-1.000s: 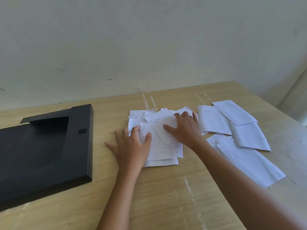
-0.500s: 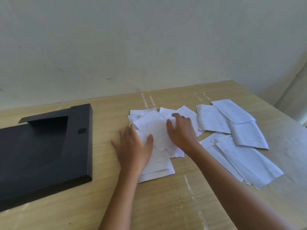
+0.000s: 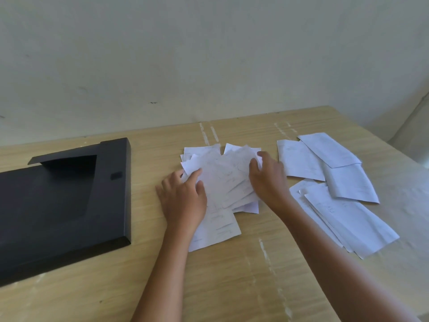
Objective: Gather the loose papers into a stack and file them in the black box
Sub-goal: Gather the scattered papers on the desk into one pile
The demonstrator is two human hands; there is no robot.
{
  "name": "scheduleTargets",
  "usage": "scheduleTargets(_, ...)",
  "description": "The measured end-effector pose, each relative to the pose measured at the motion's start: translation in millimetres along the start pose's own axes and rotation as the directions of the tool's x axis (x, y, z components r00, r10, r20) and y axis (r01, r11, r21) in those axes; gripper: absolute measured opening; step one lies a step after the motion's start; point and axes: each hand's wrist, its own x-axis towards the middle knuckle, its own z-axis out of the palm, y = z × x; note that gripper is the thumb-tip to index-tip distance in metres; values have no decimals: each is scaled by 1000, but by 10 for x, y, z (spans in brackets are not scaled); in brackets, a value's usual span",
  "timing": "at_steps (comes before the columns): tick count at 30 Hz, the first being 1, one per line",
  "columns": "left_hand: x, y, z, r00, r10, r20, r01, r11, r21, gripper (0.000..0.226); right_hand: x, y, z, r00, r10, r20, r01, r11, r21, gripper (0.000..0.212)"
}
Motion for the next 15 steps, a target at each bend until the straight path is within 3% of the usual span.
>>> scheduleTargets(5, 11, 30, -64, 994, -42, 103, 42, 999, 4, 51, -72, 188, 15, 1000, 14, -15, -16, 995, -100, 37)
scheduleTargets(10, -10, 31, -84, 953, 40, 300, -46, 999, 13, 57, -143, 175, 210, 996, -48, -75, 39, 992, -118, 31)
scheduleTargets(15, -26, -92, -202, 984, -102, 145, 108, 993, -36, 70, -163, 145, 163, 996, 34, -76, -42, 993, -107, 39)
